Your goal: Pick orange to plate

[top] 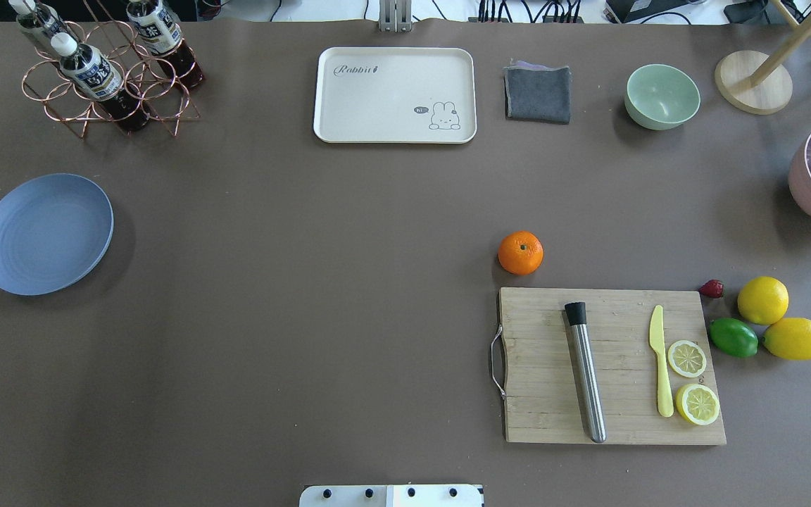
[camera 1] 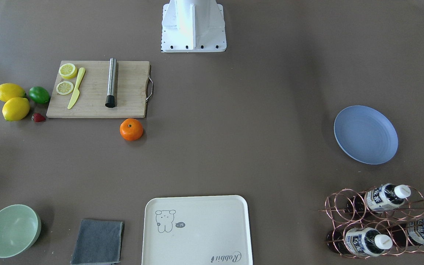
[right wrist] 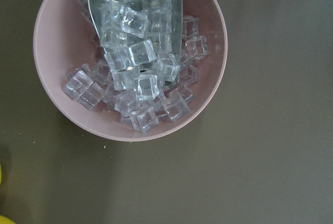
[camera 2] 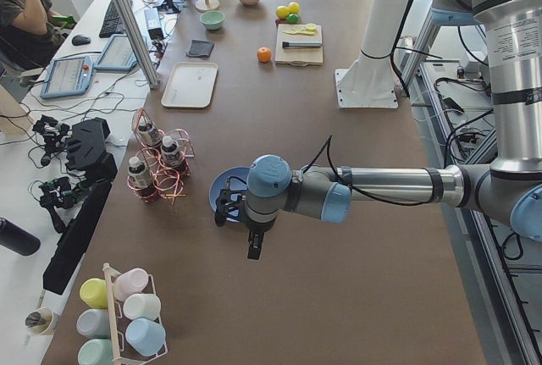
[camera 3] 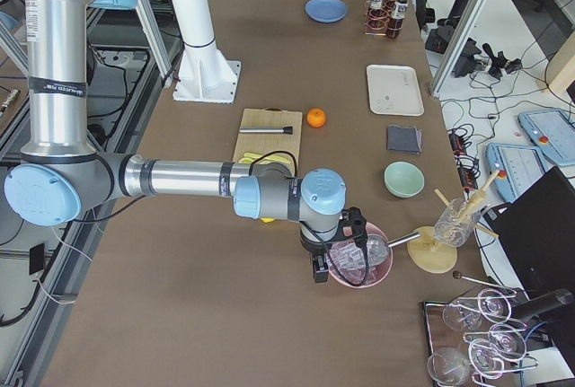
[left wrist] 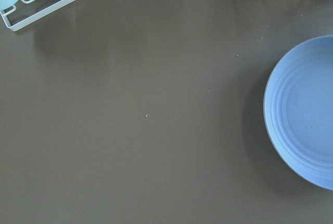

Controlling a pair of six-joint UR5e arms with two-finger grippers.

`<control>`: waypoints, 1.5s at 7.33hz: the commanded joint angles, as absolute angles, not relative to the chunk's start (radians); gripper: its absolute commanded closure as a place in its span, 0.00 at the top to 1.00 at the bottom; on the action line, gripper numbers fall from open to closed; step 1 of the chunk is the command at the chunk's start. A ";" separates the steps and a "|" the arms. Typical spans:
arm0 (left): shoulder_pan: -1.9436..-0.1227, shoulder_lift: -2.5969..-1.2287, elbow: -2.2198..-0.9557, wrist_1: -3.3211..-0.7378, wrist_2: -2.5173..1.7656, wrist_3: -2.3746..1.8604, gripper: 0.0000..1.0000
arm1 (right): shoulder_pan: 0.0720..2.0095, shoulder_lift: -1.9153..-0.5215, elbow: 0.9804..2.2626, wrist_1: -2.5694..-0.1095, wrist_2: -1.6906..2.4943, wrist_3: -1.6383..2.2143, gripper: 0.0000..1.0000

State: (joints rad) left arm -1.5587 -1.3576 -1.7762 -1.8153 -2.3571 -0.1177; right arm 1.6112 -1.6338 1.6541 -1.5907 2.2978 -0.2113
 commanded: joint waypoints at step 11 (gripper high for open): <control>-1.178 -1.652 -1.381 -2.194 -2.260 -0.563 0.92 | 1.555 -1.626 1.663 -1.591 2.428 -0.167 1.00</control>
State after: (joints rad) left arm -1.2175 -1.6473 -1.4079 -2.1693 -2.2880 -0.5496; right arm 1.5599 -1.6269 1.6617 -1.5908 2.4245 -0.1846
